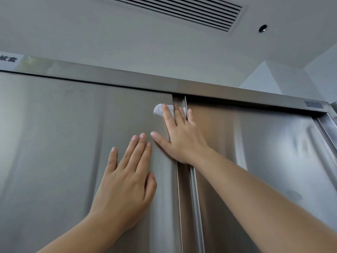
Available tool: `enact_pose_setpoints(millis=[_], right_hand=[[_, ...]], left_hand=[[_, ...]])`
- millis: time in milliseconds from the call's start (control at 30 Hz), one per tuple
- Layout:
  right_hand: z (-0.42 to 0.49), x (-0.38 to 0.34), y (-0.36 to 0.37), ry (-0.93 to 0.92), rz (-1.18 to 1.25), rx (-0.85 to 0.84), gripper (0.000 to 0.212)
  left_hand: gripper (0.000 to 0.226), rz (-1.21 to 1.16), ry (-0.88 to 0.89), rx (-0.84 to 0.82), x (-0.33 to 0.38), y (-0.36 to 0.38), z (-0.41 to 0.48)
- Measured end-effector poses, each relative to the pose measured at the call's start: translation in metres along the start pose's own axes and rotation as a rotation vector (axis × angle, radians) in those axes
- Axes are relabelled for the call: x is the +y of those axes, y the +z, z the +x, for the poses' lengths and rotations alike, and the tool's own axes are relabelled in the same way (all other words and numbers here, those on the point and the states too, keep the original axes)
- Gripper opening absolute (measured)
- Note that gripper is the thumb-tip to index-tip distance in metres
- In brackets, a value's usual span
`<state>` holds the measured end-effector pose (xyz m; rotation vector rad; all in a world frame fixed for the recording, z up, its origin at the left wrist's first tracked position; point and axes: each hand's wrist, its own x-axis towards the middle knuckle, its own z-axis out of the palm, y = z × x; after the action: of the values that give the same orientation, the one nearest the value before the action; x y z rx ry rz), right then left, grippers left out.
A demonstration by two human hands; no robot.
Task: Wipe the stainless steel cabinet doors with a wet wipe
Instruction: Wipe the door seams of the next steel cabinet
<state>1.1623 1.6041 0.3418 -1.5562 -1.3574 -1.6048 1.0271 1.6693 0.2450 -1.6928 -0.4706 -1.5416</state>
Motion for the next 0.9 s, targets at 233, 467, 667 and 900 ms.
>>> enact_pose_setpoints(millis=[233, 467, 667, 900], right_hand=[[-0.006, 0.000, 0.005, -0.030, 0.060, 0.032, 0.081], [0.026, 0.006, -0.004, 0.024, 0.074, -0.044, 0.080], [0.011, 0.006, 0.001, -0.011, 0.119, -0.010, 0.080], [0.034, 0.002, -0.008, 0.089, 0.058, -0.069, 0.084]], left_hand=[[0.057, 0.005, -0.003, 0.013, 0.000, 0.000, 0.000], [0.057, 0.021, -0.009, 0.022, 0.000, 0.001, 0.000], [0.057, 0.023, -0.008, 0.025, 0.000, 0.001, -0.001], [0.058, 0.025, -0.009, 0.015, 0.001, 0.001, -0.003]])
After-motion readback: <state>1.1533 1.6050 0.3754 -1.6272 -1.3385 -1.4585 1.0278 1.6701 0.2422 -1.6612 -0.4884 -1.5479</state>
